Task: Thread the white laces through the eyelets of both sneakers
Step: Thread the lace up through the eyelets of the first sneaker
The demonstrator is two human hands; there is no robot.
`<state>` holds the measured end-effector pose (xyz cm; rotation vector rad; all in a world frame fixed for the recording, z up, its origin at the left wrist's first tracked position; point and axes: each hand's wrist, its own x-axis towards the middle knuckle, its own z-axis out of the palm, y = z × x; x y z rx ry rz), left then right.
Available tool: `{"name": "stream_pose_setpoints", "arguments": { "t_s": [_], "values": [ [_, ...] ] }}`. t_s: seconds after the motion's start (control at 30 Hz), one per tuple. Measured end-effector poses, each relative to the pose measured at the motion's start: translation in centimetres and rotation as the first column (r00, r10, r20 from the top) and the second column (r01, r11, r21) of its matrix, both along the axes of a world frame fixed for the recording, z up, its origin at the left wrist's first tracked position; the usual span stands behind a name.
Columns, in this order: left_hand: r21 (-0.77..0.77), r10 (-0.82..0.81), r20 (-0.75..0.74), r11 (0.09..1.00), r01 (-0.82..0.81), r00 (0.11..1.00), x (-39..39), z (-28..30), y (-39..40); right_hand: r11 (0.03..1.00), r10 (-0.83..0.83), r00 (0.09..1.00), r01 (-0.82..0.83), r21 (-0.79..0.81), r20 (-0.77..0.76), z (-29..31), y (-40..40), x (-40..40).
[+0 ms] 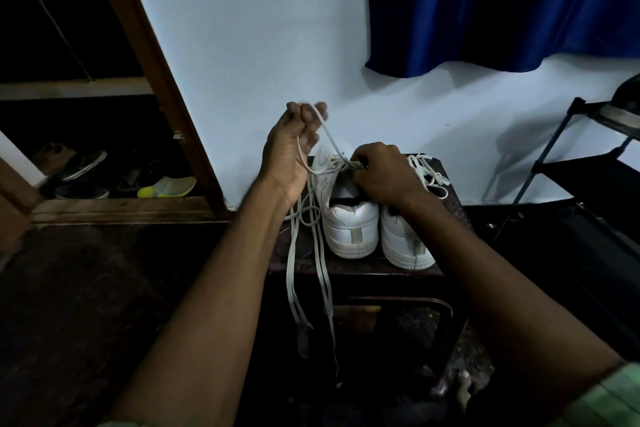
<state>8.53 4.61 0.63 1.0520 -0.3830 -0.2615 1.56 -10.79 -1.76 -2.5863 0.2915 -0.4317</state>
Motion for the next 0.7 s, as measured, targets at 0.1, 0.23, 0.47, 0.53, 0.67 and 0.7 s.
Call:
{"name": "stream_pose_setpoints", "arguments": {
  "t_s": [0.1, 0.23, 0.47, 0.53, 0.67, 0.7],
  "values": [
    [0.012, 0.015, -0.044, 1.000, -0.014, 0.999, -0.5, 0.6, 0.0, 1.000, 0.000, 1.000, 0.000, -0.002, -0.005, 0.0, 0.0, -0.1],
    [0.551, 0.035, 0.594, 0.711, -0.438, 0.804, 0.4, -0.1, 1.3, 1.000, 0.001, 1.000, 0.000, -0.013, 0.013, 0.0, 0.1, -0.2],
    [0.636, -0.259, 0.771, 0.337, -0.694, 0.582, -0.6, -1.3, 0.6, 1.000, 0.010, 1.000, -0.010, -0.018, 0.017, -0.1, -0.1, -0.1],
    [0.636, -0.201, 0.764, 0.396, -0.662, 0.613, 0.1, -1.2, 0.5, 1.000, 0.004, 1.000, -0.004, -0.015, 0.014, -0.2, -0.1, 0.0],
    [0.468, 0.243, 0.291, 0.807, -0.359, 0.925, -0.1, -0.3, -0.3, 1.000, 0.003, 1.000, -0.003, -0.007, 0.014, -0.4, -0.3, 0.1],
    [0.369, 0.326, 0.109, 0.864, -0.342, 0.939, 0.1, 0.0, -0.1, 1.000, 0.001, 1.000, 0.000, -0.007, 0.023, -0.4, -0.3, 0.1]
  ]
}}
